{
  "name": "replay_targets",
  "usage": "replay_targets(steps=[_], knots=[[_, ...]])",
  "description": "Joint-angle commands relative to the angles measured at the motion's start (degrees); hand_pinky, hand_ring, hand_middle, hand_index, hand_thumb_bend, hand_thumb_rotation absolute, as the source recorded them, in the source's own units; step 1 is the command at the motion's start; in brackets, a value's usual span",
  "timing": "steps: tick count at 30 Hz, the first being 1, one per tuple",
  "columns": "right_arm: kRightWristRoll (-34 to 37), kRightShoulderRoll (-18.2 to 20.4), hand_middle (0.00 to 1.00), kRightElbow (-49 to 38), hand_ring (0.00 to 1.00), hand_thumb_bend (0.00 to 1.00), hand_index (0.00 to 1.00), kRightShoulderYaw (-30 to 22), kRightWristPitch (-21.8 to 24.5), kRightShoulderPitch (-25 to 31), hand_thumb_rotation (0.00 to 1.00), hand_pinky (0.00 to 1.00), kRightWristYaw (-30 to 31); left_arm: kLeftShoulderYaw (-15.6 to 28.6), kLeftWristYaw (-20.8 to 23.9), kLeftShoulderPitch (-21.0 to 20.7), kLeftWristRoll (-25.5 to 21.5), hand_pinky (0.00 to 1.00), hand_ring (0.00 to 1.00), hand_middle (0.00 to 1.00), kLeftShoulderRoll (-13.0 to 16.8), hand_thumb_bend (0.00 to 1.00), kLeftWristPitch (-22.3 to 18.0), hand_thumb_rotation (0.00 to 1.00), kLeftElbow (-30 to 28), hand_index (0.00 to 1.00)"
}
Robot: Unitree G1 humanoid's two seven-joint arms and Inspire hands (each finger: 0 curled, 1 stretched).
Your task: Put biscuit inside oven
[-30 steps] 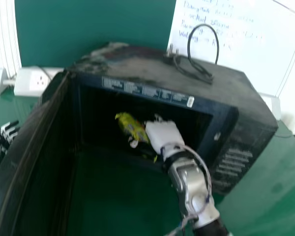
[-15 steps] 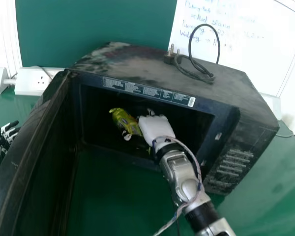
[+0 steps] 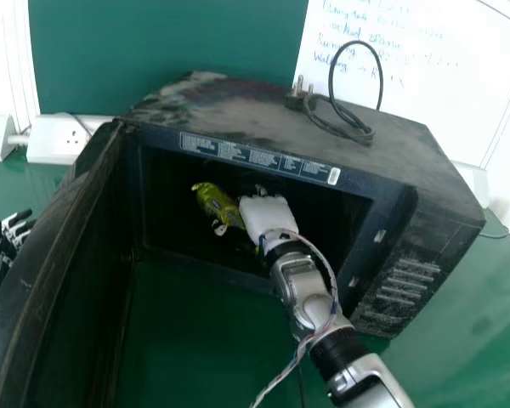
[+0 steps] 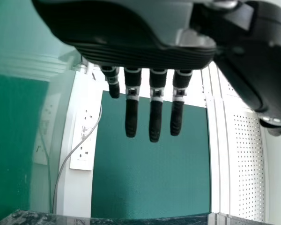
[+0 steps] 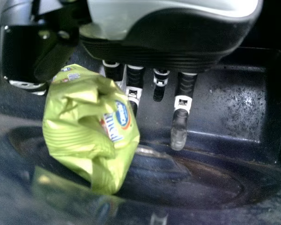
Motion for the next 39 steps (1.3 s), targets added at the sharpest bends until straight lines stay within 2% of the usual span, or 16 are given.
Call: replay_targets(steps=[1,5,8,12,14,15,16,17,20,22,25,31,39], knots=[[0.80,0.59,0.48,2.39,0.38,0.51,0.54,0.77,-0.41,-2.44,0.00,0.32,-2.50,0.07,0.41,0.71,0.02,0.64,0.68,0.69,-0.18,0.52,0.26,0.52,-0.90,0.73],[1.19,1.15,0.45,6.19,0.37,0.51,0.54,1.76,0.05,-4.13,0.00,0.28,-4.54,-0.08,0.28,0.74,-0.13,0.64,0.68,0.69,-0.17,0.52,0.12,0.51,-0.92,0.73],[2.04,1.19,0.45,7.10,0.37,0.51,0.54,2.06,-0.11,-4.50,0.00,0.29,-5.93,-0.16,0.45,0.77,0.34,0.63,0.68,0.69,-0.18,0.51,-0.13,0.52,-0.95,0.73],[2.75,1.07,0.49,5.43,0.42,0.52,0.51,2.38,0.75,-3.76,0.00,0.41,-6.55,-0.18,0.71,0.70,0.61,0.63,0.68,0.69,-0.20,0.52,-0.11,0.53,-0.78,0.72],[3.24,0.98,0.48,3.84,0.50,0.53,0.51,2.32,1.33,-3.24,0.01,0.46,-5.18,-0.21,0.61,0.61,0.18,0.63,0.68,0.69,-0.22,0.52,0.17,0.52,-0.79,0.72],[3.16,0.85,0.55,2.98,0.53,0.70,0.60,2.52,1.71,-2.97,0.15,0.47,-4.49,-0.21,0.40,0.56,-0.10,0.63,0.68,0.69,-0.20,0.52,0.13,0.52,-0.69,0.73],[3.06,0.70,0.59,2.19,0.54,0.78,0.65,2.75,2.06,-2.70,0.23,0.49,-3.88,-0.20,0.27,0.51,-0.26,0.64,0.68,0.69,-0.18,0.52,0.05,0.52,-0.57,0.73],[3.00,0.61,0.61,1.41,0.55,0.80,0.67,2.91,2.54,-2.43,0.27,0.49,-3.18,-0.18,0.18,0.49,-0.31,0.63,0.68,0.69,-0.13,0.52,-0.03,0.52,-0.47,0.73],[2.59,0.40,0.66,-0.89,0.59,0.85,0.72,3.45,4.59,-1.86,0.35,0.53,-0.16,-0.16,0.21,0.54,-0.14,0.63,0.68,0.69,-0.15,0.52,-0.12,0.52,-0.45,0.73],[2.48,0.24,0.77,-3.00,0.72,0.88,0.78,3.61,6.17,-1.17,0.42,0.61,2.05,-0.20,0.26,0.63,0.08,0.63,0.68,0.69,-0.14,0.51,-0.11,0.52,-0.59,0.73],[3.30,-0.22,0.86,-6.91,0.81,0.92,0.85,3.03,7.41,0.63,0.48,0.70,4.64,-0.21,0.36,0.68,0.09,0.63,0.68,0.69,-0.18,0.52,0.11,0.52,-0.79,0.73],[4.66,-1.86,0.91,-16.56,0.86,0.97,0.91,2.06,9.22,4.94,0.63,0.74,11.01,-0.18,0.44,0.60,-0.02,0.63,0.68,0.69,-0.18,0.52,0.15,0.52,-0.86,0.73],[6.92,-3.95,0.97,-33.07,0.93,0.98,0.97,-0.93,12.40,13.08,0.71,0.82,19.83,-0.17,0.29,0.56,-0.04,0.64,0.68,0.69,0.02,0.52,0.38,0.52,-0.90,0.73]])
